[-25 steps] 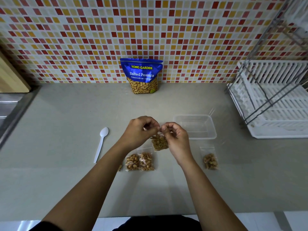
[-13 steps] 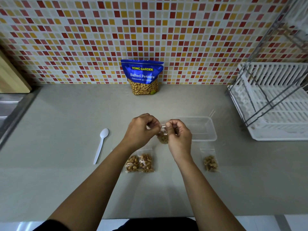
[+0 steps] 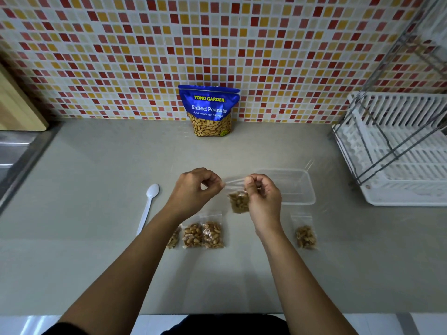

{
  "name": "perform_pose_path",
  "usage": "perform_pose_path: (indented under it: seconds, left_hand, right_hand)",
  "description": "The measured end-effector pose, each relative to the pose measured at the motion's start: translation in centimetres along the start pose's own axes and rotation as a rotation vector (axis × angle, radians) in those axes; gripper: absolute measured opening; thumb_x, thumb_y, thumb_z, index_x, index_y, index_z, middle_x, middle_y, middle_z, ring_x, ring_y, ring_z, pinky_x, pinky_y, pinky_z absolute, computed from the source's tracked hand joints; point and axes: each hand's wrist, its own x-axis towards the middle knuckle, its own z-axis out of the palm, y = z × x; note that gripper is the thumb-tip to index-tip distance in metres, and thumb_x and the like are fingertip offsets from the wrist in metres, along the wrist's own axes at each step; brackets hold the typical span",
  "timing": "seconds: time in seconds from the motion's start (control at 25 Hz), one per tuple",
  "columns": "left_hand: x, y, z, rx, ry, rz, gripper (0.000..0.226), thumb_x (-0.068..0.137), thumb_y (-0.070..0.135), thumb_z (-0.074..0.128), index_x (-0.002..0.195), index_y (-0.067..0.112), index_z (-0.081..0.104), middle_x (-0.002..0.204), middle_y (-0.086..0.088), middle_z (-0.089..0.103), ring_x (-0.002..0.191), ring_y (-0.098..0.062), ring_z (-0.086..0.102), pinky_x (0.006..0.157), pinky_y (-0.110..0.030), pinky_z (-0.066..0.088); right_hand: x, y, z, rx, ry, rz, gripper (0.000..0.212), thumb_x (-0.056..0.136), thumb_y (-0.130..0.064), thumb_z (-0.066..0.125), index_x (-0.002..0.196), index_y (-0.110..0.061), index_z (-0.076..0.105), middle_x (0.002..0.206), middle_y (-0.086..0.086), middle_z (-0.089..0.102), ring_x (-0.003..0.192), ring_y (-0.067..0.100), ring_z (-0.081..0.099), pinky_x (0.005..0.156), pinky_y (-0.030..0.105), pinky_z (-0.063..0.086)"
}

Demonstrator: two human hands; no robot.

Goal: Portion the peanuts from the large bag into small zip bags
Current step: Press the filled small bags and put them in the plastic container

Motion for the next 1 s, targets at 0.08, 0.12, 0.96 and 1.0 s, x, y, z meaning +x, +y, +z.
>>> perform_pose_path:
  seconds: [0.08,0.12,0.96,1.0]
  left_hand:
    - [-1.0,0.1,0.5,-0.155,-0.009,-0.094,0.012,0.088,0.027,0.061,0.088,0.018,0.070,0.081,0.012,0.066,0.075,0.007,0.058,0.066,-0.006,0.043]
    - [-1.7,0.2,1.2,-0.214,-0.050,-0.126,0.012,0.089,0.027,0.061,0.089,0.020,0.069,0.081,0.012,0.067,0.072,0.006,0.059,0.064,-0.008,0.045]
    - [-5.3,-1.4,8.8,0.597,-0.238,-0.396,0.045,0.091,0.045,0.046,0.104,0.006,0.065,0.108,-0.021,0.066,0.103,-0.037,0.061,0.082,-0.038,0.048]
    - [-4.8,-0.9,8.9,0.575,-0.232,-0.363,0.044,0.091,0.043,0.046,0.100,0.005,0.065,0.104,-0.022,0.066,0.101,-0.039,0.061,0.081,-0.038,0.048]
  right_hand:
    - [0.6,0.3,-0.1,0.137,-0.013,0.127,0.014,0.090,-0.017,0.059,0.077,-0.021,0.061,0.075,-0.003,0.063,0.070,0.008,0.058,0.073,0.024,0.049]
    - [0.8,0.5,-0.1,0.171,-0.029,0.179,0.015,0.090,-0.016,0.059,0.076,-0.020,0.061,0.075,-0.002,0.064,0.071,0.010,0.059,0.074,0.027,0.049]
    - [0.3,8.3,-1.0,-0.612,-0.137,0.298,0.024,0.081,-0.024,0.064,0.100,-0.010,0.069,0.100,0.008,0.072,0.099,0.024,0.065,0.085,0.027,0.046]
    - [0.4,7.9,-1.8,-0.590,-0.101,0.278,0.022,0.081,-0.025,0.063,0.099,-0.012,0.069,0.096,0.006,0.073,0.095,0.021,0.065,0.081,0.024,0.045]
